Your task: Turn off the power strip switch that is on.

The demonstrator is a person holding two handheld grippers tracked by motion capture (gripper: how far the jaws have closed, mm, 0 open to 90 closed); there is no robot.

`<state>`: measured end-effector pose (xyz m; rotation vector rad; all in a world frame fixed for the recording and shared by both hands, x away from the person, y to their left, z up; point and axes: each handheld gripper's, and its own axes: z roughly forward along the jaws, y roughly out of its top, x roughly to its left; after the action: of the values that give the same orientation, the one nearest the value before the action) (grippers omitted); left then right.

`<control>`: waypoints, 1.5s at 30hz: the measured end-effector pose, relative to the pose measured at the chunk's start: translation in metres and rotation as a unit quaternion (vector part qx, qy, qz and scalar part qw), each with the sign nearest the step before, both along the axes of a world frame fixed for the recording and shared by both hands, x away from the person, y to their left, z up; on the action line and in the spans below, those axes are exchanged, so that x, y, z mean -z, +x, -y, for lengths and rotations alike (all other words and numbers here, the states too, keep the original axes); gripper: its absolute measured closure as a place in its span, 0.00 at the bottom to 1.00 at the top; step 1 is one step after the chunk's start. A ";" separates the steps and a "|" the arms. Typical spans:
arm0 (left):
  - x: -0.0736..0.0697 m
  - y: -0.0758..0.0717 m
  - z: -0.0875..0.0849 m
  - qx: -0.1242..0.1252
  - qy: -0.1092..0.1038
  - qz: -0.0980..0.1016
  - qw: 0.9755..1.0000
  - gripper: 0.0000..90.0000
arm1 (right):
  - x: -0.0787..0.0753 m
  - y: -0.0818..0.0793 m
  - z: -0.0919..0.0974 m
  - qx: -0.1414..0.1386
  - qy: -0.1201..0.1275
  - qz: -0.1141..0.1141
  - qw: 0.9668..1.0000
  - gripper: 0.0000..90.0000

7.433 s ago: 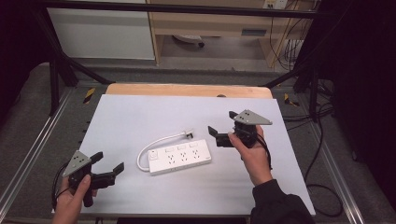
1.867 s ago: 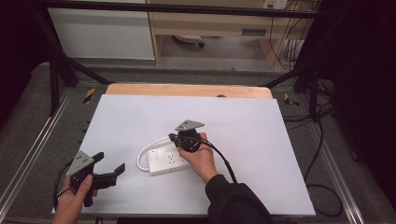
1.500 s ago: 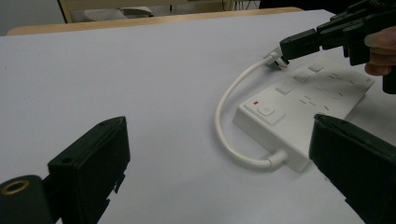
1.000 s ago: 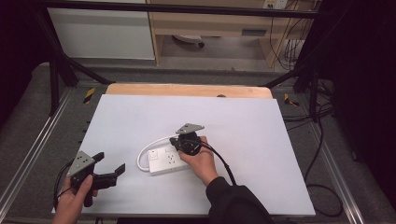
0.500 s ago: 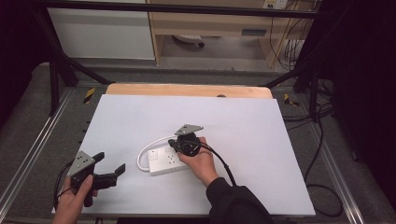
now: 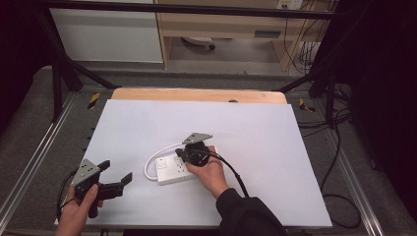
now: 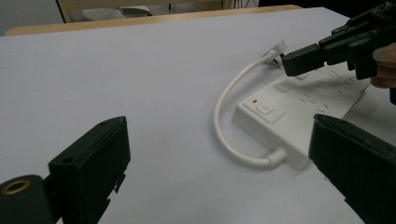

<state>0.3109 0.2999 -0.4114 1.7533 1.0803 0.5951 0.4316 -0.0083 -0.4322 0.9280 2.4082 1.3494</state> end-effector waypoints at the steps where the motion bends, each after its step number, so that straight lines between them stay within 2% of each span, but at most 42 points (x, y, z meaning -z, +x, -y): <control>1: 0.000 0.000 0.000 0.000 0.000 0.000 1.000 0.06 | 0.000 0.000 0.000 0.000 0.000 0.000 1.000 1.00; 25: 0.000 0.000 0.000 0.001 0.001 0.000 1.000 0.06 | 0.009 -0.004 -0.005 0.003 0.002 -0.011 1.000 1.00; 45: 0.000 0.000 0.001 0.002 0.001 -0.001 1.000 0.06 | 0.011 -0.005 -0.008 0.001 0.003 -0.009 1.000 1.00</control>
<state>0.3111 0.2992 -0.4117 1.7579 1.0768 0.5919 0.4266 -0.0005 -0.4428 0.9468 2.4180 1.3540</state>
